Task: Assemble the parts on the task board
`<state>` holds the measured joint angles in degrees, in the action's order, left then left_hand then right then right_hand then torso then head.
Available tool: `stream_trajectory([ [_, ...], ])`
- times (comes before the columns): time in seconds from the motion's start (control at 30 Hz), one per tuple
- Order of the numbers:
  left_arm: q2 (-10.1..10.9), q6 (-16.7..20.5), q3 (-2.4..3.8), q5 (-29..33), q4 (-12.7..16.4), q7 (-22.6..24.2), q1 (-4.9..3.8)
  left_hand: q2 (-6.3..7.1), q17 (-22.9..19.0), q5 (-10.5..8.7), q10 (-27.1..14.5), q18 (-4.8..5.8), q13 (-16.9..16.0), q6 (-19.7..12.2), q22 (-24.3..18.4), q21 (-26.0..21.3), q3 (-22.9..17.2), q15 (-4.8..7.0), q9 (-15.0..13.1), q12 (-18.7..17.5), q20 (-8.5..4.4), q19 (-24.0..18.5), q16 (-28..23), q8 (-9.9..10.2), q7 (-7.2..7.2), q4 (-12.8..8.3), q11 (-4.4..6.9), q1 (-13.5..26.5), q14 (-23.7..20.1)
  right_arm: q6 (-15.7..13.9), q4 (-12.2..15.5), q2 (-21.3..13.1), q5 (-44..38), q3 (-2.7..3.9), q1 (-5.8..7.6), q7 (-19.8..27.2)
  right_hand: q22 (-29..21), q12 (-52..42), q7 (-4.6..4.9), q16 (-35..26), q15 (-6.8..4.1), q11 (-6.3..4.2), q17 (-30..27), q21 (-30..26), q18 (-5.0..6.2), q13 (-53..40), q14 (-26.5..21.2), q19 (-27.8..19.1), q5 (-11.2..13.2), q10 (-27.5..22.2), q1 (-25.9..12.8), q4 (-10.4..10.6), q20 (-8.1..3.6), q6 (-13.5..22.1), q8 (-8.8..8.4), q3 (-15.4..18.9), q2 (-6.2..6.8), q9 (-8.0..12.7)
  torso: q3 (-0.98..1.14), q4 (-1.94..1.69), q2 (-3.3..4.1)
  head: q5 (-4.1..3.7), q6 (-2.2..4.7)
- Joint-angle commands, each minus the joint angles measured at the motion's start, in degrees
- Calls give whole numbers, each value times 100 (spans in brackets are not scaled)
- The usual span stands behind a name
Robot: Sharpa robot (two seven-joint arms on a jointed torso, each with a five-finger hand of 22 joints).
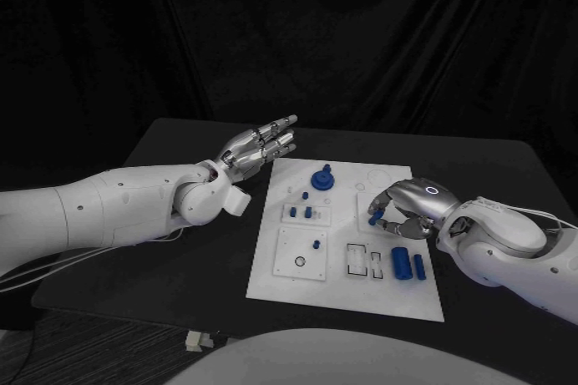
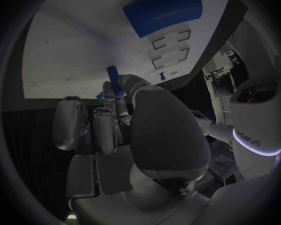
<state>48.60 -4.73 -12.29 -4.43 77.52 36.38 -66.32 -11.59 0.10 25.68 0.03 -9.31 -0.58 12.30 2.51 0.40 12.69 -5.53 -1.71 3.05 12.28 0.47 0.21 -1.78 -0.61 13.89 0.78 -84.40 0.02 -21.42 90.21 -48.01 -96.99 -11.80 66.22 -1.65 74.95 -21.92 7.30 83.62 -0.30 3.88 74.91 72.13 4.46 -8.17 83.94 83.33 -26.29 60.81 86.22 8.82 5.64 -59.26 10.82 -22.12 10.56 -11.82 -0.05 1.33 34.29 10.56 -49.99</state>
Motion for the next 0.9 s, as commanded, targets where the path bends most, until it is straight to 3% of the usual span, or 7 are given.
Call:
stream_trajectory([
  [0.03,-14,-76,6,31,4,38,10,-1,-10,19,1,-93,-7,11,4,15,-3,-21,-3,19,48,10,-21,-32,10,-21,-41,-47,-2,-275,103,-51,3,1,78,2,993,-25,5,-2,-40,-14,306,28,-54,-13,329,6,-23,58,30,-50,-31,-55,30,3,-1,-20,0,1,1,12,-1],
  [0.3,-17,-73,6,31,-3,16,14,-5,-10,28,1,-93,-8,14,5,16,-6,-21,-3,23,52,11,-21,-33,8,-27,-46,-54,-2,-352,402,-184,69,2,443,-40,998,-35,-8,8,-53,-30,324,51,-58,-22,336,14,-4,100,22,-81,-42,-84,55,-5,-9,-55,1,-3,1,14,-1],
  [0.5,-40,-82,6,31,-23,6,17,-5,-10,28,1,-93,-8,14,5,16,-6,-21,-3,23,52,11,-21,-33,8,-27,-46,-54,-2,-284,699,-154,104,2,563,-42,1003,-40,-18,16,-62,-42,338,70,-61,-29,341,21,24,132,11,-100,-51,-101,71,-11,-18,-82,2,-5,1,19,-1],
  [0.6,-47,-90,6,31,-31,5,21,-5,-10,28,1,-93,-8,14,5,16,-6,-21,-3,23,52,11,-21,-33,8,-27,-46,-54,-2,-156,820,-30,97,1,524,-50,1004,-36,-19,13,-67,-44,331,75,-62,-30,341,23,52,139,6,-110,-55,-95,70,-17,-29,-93,-1,2,1,50,-1],
  [0.9,-51,-74,6,32,-80,1,29,-15,-10,29,2,-94,-9,15,-9,13,-9,-20,-3,30,55,8,-21,-34,12,-36,-56,-64,-2,-25,945,474,-288,1,238,-26,1001,-22,-17,8,-68,-42,323,68,-61,-29,339,19,72,127,8,-127,-59,-70,60,-29,-36,-102,-1,2,2,117,-1],
])
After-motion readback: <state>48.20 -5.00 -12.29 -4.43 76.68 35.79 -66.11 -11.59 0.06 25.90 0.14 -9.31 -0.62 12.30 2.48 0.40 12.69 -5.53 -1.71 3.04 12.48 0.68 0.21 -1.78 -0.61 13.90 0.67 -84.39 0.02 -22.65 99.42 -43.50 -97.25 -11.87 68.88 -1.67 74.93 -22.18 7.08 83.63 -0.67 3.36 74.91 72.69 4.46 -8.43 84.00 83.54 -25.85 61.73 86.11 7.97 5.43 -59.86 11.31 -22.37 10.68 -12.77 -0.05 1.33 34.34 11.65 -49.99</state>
